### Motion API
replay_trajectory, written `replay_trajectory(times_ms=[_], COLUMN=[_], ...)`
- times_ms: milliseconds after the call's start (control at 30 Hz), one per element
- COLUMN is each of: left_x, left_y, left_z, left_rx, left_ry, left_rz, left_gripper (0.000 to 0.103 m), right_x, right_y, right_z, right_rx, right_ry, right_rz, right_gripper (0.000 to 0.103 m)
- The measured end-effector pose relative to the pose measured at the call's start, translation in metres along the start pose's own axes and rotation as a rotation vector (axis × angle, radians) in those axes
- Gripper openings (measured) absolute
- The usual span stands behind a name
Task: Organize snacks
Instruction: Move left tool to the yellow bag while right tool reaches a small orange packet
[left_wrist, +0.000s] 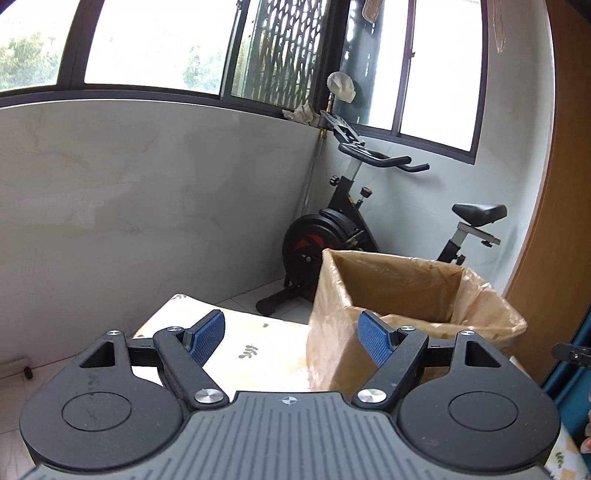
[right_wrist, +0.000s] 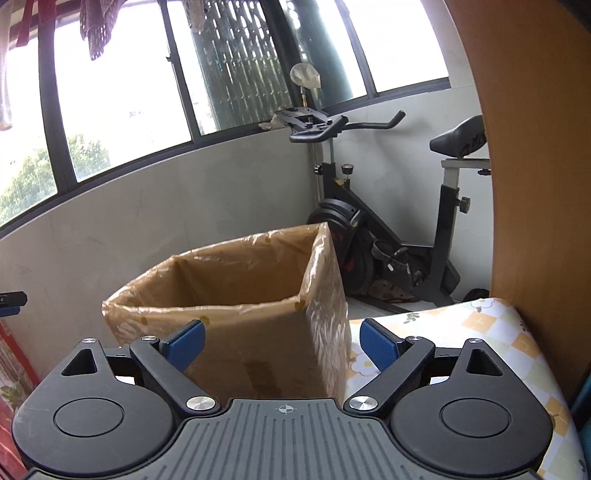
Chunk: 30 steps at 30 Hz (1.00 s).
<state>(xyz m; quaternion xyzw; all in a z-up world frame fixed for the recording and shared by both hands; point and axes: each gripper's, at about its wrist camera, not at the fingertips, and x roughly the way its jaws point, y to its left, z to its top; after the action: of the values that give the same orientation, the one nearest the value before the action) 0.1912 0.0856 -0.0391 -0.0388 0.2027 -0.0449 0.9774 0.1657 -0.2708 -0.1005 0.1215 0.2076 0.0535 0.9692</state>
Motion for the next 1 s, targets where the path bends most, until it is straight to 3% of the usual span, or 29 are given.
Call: replay_trajectory(times_ms=[67,200,400,533,633,767,933,1000], left_x=[-0.003,-0.010,-0.011,0.000,0.005,0.006,0.014,0.016], left_y=[0.002,0.004,0.012,0.009,0.006,0.010,0.013,0.014], left_z=[-0.016,-0.041,-0.077,-0.093,-0.100,-0.113,-0.124,-0.127], left_rx=[0.004,-0.019,-0.102,-0.087,-0.068,-0.137,-0.204,-0.208], left_ry=[-0.012,-0.017,0.025,0.095,0.092,0.099,0.106,0.109], left_rz=[0.028,0.048,0.022,0.028,0.042,0.044,0.082,0.082], left_gripper=[0.081,0.094,0.099,0.099,0.099,0.099,0.098,0.097], right_x=[0.000,-0.002,0.011,0.023,0.031,0.047,0.080,0.093], right_y=[0.002,0.006,0.011,0.006,-0.002,-0.019,-0.041,-0.048], right_z=[-0.014,-0.042,-0.070,-0.086,-0.095,-0.110,-0.125,-0.129], right_rx=[-0.012,-0.041,-0.109,-0.123,-0.105,-0.106,-0.082,-0.070], right_ry=[0.000,0.006,0.109,0.145,0.142,0.129,0.177,0.201], right_rz=[-0.004,-0.015,-0.066,-0.106,-0.143,-0.180,-0.197,-0.202], right_gripper=[0.094,0.103,0.103,0.103,0.101,0.087,0.063,0.060])
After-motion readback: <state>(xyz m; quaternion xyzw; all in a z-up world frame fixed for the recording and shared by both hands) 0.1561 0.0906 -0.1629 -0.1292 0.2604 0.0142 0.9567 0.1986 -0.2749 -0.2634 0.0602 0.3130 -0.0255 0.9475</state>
